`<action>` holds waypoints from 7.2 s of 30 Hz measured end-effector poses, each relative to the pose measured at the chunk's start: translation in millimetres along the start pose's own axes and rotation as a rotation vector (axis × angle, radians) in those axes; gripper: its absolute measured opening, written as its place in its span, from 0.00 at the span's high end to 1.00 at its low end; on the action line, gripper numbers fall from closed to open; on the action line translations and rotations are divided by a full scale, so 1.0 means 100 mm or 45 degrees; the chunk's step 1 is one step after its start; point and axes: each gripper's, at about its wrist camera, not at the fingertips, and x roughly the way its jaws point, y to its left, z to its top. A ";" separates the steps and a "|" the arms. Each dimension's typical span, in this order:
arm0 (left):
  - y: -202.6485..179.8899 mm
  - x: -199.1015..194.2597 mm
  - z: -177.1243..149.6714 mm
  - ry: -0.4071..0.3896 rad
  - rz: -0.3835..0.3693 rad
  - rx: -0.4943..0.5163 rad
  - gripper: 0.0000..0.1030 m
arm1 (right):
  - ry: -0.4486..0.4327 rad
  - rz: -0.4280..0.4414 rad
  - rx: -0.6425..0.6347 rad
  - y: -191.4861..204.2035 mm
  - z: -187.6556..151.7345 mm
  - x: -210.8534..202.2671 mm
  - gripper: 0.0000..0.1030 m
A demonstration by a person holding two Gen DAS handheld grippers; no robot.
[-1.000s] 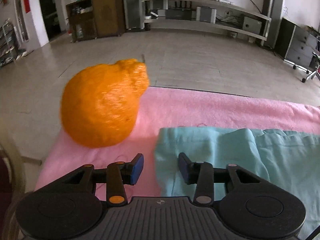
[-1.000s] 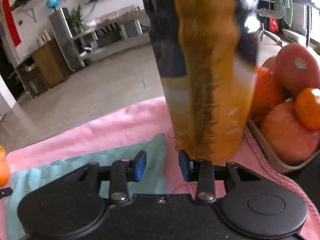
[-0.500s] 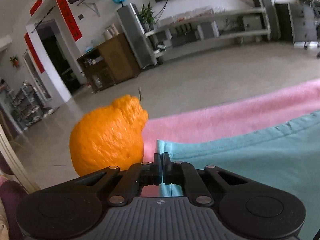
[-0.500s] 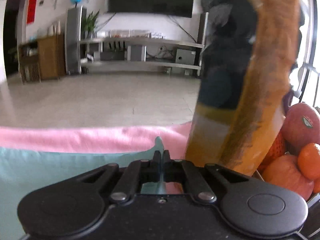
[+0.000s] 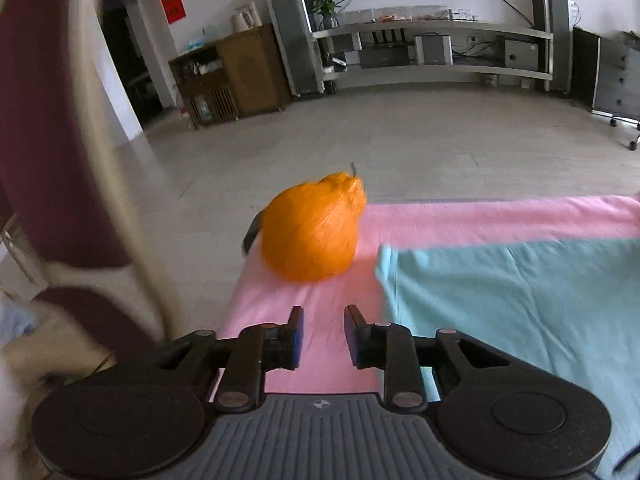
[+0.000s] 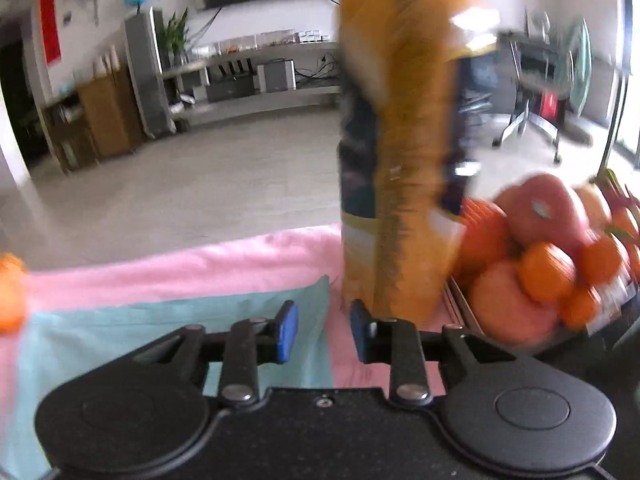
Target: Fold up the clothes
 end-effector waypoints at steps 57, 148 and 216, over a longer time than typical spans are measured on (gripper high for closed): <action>0.05 -0.35 -1.00 0.273 -0.123 -0.060 0.86 | 0.407 0.019 -0.151 -0.32 -1.23 -0.43 0.88; -0.93 -1.66 -2.02 0.164 -0.438 0.230 0.69 | 0.117 -0.080 0.889 -1.87 -1.98 -1.28 0.97; -0.68 -1.26 -1.71 0.307 -0.362 0.188 0.69 | 0.464 0.142 0.130 -0.28 -1.42 -0.66 0.88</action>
